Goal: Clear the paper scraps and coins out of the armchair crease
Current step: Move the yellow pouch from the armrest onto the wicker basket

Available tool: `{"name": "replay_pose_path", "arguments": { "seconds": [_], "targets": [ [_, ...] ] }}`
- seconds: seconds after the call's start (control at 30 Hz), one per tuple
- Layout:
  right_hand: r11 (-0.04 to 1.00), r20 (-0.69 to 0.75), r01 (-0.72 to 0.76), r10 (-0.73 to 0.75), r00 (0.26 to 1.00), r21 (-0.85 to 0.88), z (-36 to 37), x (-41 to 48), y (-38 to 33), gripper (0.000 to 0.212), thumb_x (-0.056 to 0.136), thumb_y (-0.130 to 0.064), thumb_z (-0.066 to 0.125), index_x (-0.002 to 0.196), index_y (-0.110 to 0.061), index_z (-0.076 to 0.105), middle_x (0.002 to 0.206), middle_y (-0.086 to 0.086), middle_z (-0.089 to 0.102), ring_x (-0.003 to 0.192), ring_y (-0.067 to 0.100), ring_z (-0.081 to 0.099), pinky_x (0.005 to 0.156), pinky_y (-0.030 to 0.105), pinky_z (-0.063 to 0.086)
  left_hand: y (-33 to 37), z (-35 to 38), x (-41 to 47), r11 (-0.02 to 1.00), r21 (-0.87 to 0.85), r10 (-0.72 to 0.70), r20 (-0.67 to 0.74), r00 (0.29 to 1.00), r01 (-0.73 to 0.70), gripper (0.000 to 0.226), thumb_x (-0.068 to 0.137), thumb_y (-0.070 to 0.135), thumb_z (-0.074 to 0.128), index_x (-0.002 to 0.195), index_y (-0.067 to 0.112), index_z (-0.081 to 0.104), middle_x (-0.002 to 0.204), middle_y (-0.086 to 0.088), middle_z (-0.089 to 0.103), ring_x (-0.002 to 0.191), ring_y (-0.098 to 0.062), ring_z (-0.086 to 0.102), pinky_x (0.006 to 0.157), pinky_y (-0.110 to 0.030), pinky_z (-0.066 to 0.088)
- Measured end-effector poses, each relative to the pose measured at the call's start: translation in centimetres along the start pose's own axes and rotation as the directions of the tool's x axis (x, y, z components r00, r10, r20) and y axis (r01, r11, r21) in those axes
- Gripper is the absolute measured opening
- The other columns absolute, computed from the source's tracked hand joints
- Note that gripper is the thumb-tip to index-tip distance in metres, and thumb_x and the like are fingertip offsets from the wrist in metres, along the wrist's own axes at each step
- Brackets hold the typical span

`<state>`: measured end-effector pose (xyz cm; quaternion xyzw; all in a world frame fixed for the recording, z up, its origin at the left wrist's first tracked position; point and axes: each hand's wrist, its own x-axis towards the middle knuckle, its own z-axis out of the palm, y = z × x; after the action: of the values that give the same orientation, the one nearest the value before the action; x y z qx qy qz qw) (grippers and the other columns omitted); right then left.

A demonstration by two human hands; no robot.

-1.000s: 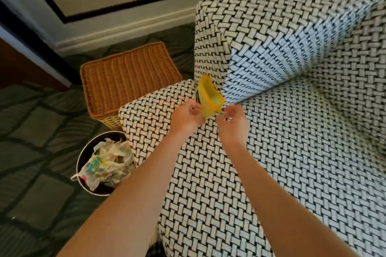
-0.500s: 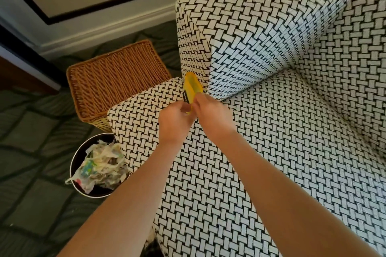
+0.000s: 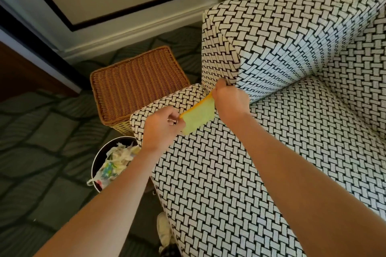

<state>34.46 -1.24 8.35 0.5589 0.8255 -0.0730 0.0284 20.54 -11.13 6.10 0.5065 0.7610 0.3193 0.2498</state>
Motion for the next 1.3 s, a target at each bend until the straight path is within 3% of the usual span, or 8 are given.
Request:
{"name": "replay_pose_path", "arguments": {
  "seconds": [0.17, 0.3, 0.4, 0.5, 0.8, 1.03, 1.13, 1.3],
  "targets": [
    [0.730, 0.176, -0.381, 0.344, 0.922, 0.567, 1.3, 3.1, -4.2, 0.029, 0.096, -0.026, 0.038, 0.119, -0.007, 0.037, 0.111, 0.020, 0.056, 0.099, 0.037, 0.058, 0.080, 0.045, 0.053, -1.5, -2.2, 2.9, 0.997, -0.008, 0.073, 0.052, 0.996, -0.073, 0.008, 0.088, 0.017, 0.059, 0.083, 0.019, 0.054, 0.093, 0.009, 0.062, 0.043, -0.005, 0.056, 0.040, -0.013, 0.044],
    [0.401, 0.497, -0.573, 0.286, 0.820, 0.715, 2.4, 5.8, -6.7, 0.043, 0.090, -0.039, 0.046, 0.118, -0.009, 0.036, 0.104, 0.015, 0.050, 0.088, 0.029, 0.059, 0.045, 0.031, 0.055, -2.6, -3.4, 4.6, 0.990, -0.136, 0.054, 0.053, 0.997, -0.046, 0.010, 0.091, 0.016, 0.054, 0.086, 0.022, 0.048, 0.092, 0.004, 0.063, 0.069, -0.004, 0.069, 0.062, -0.029, 0.059],
    [0.309, 0.503, -0.551, 0.223, 0.835, 0.775, 3.0, 8.3, -7.6, 0.022, 0.090, -0.026, 0.049, 0.097, -0.007, 0.041, 0.073, 0.011, 0.054, 0.057, 0.020, 0.057, 0.072, 0.037, 0.058, -4.1, -4.2, 6.3, 0.986, -0.168, -0.010, -0.021, 1.000, 0.006, 0.006, 0.092, 0.015, 0.052, 0.096, 0.018, 0.048, 0.097, 0.003, 0.063, 0.078, -0.004, 0.068, 0.068, -0.026, 0.059],
    [0.134, 0.510, -0.535, 0.178, 0.841, 0.834, 3.5, 10.4, -8.6, 0.018, 0.088, -0.017, 0.053, 0.101, -0.007, 0.044, 0.078, 0.014, 0.057, 0.051, 0.016, 0.054, 0.058, 0.032, 0.057, -5.4, -5.1, 8.0, 0.984, -0.171, -0.056, -0.089, 0.994, 0.040, 0.012, 0.091, 0.014, 0.054, 0.098, 0.020, 0.047, 0.105, 0.004, 0.060, 0.088, -0.003, 0.062, 0.068, -0.012, 0.054],
    [0.243, 0.454, -0.455, 0.061, 0.889, 0.857, 9.7, 15.1, -12.7, 0.021, 0.096, -0.013, 0.040, 0.114, -0.009, 0.052, 0.095, 0.008, 0.058, 0.083, 0.019, 0.058, 0.078, 0.032, 0.053, -10.9, -2.9, 13.0, 0.946, -0.109, -0.321, -0.157, 0.934, 0.306, 0.018, 0.091, 0.019, 0.054, 0.107, 0.019, 0.063, 0.102, 0.005, 0.059, 0.061, 0.000, 0.046, 0.043, -0.007, 0.038],
    [0.413, 0.327, -0.271, -0.070, 0.942, 0.869, 13.4, 18.1, -11.9, 0.018, 0.093, -0.008, 0.041, 0.105, -0.016, 0.053, 0.105, 0.000, 0.043, 0.095, 0.017, 0.042, 0.080, 0.033, 0.039, -14.0, 0.7, 15.0, 0.858, -0.349, -0.480, -0.287, 0.829, 0.377, 0.015, 0.084, 0.013, 0.063, 0.097, 0.019, 0.070, 0.097, 0.010, 0.060, 0.077, 0.000, 0.050, 0.066, -0.005, 0.041],
    [0.391, 0.283, -0.229, -0.087, 0.955, 0.892, 14.0, 19.4, -12.0, 0.017, 0.094, -0.006, 0.040, 0.093, -0.018, 0.053, 0.107, 0.001, 0.042, 0.093, 0.016, 0.040, 0.079, 0.031, 0.036, -14.1, 0.7, 16.4, 0.911, -0.245, -0.403, -0.347, 0.847, 0.333, 0.019, 0.086, 0.020, 0.062, 0.103, 0.017, 0.069, 0.101, 0.009, 0.061, 0.073, 0.001, 0.052, 0.060, -0.007, 0.046],
    [0.516, 0.407, -0.274, -0.164, 0.899, 0.812, 14.8, 20.4, -12.1, 0.025, 0.091, -0.002, 0.047, 0.112, -0.009, 0.058, 0.130, 0.007, 0.046, 0.117, 0.025, 0.043, 0.093, 0.036, 0.037, -15.2, 1.4, 17.1, 0.924, 0.015, -0.363, -0.279, 0.889, 0.382, 0.021, 0.089, 0.013, 0.057, 0.107, 0.016, 0.068, 0.127, -0.005, 0.057, 0.117, -0.019, 0.052, 0.098, -0.027, 0.040]
  ]
}}
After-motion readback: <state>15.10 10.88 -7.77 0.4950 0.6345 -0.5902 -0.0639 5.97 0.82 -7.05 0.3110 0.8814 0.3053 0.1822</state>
